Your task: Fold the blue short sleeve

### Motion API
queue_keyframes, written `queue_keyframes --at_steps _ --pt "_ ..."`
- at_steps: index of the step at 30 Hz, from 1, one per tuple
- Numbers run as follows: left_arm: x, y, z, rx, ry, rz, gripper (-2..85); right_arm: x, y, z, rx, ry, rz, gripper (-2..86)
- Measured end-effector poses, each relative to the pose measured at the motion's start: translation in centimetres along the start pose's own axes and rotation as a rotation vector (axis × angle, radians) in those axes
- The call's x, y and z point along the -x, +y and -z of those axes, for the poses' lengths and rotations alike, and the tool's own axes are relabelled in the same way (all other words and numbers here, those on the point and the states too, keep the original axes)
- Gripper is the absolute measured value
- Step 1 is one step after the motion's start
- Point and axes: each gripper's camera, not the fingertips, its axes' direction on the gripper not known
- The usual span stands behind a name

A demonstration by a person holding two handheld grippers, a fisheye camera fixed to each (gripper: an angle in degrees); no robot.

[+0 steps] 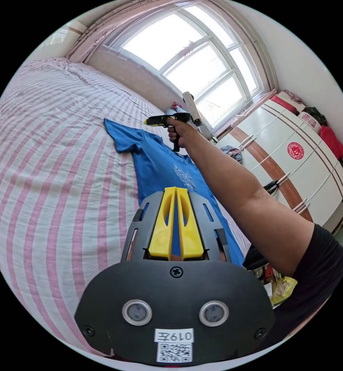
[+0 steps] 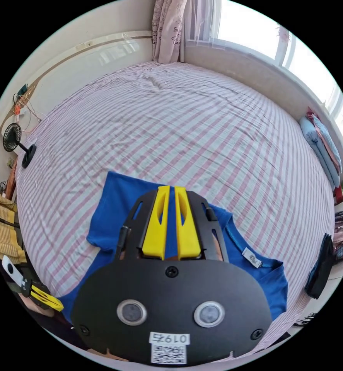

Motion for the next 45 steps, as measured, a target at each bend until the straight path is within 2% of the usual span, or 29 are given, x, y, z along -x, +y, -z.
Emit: queue_keyframes --at_steps 3,5,9,11,14,16,20,24,27,29,35,39,45 --pt "-0.5 -0.1 -0.2 -0.016 -0.065 -0.006 1.0 0.6 -3.2 -0.8 0.015 -0.001 0.072 5.7" --pt "-1.0 -0.5 -1.5 0.057 -0.089 -0.032 1.0 1.1 -5.0 -2.0 0.065 -0.013 0.101 5.6" --pt "-2.5 -1.0 -2.5 0.118 -0.249 -0.110 0.9 3.2 -7.6 -5.6 0.165 0.009 0.150 1.2" --pt "-3.6 -1.4 -2.2 0.127 -0.410 -0.168 0.9 4.4 -8.2 -5.8 0.133 0.016 0.171 -0.1" --pt "-4.3 -1.6 -1.6 0.163 -0.589 -0.212 0.9 7.4 -8.8 -3.6 -0.020 -0.064 0.291 -0.2" --pt "-3.7 -1.7 -1.4 0.188 -0.557 -0.194 1.0 10.1 -10.3 -3.3 -0.024 -0.067 0.408 1.1" --pt "-1.4 -2.5 -2.0 0.224 -0.333 -0.078 1.2 13.2 -13.4 -4.7 0.020 -0.092 0.478 6.2" --pt "-2.0 -2.8 -2.6 0.252 -0.456 -0.119 1.4 16.3 -15.9 -8.6 0.151 -0.080 0.530 6.8" --pt "-1.7 -3.0 -3.4 0.297 -0.428 -0.101 1.5 18.2 -16.5 -11.1 0.200 -0.025 0.550 7.2" --pt "-1.4 -3.2 -4.0 0.327 -0.396 -0.094 1.5 18.8 -16.9 -11.5 0.187 -0.020 0.542 6.9" --pt "-1.9 -3.3 -5.5 0.377 -0.469 -0.145 1.5 20.4 -17.8 -12.3 0.199 -0.020 0.525 5.0" --pt "-1.3 -3.5 -5.4 0.377 -0.450 -0.132 1.5 22.7 -16.6 -12.8 0.163 0.048 0.548 4.6" --pt "0.0 -3.9 -4.4 0.336 -0.413 -0.099 1.4 22.6 -14.7 -8.6 0.103 -0.014 0.533 5.6"
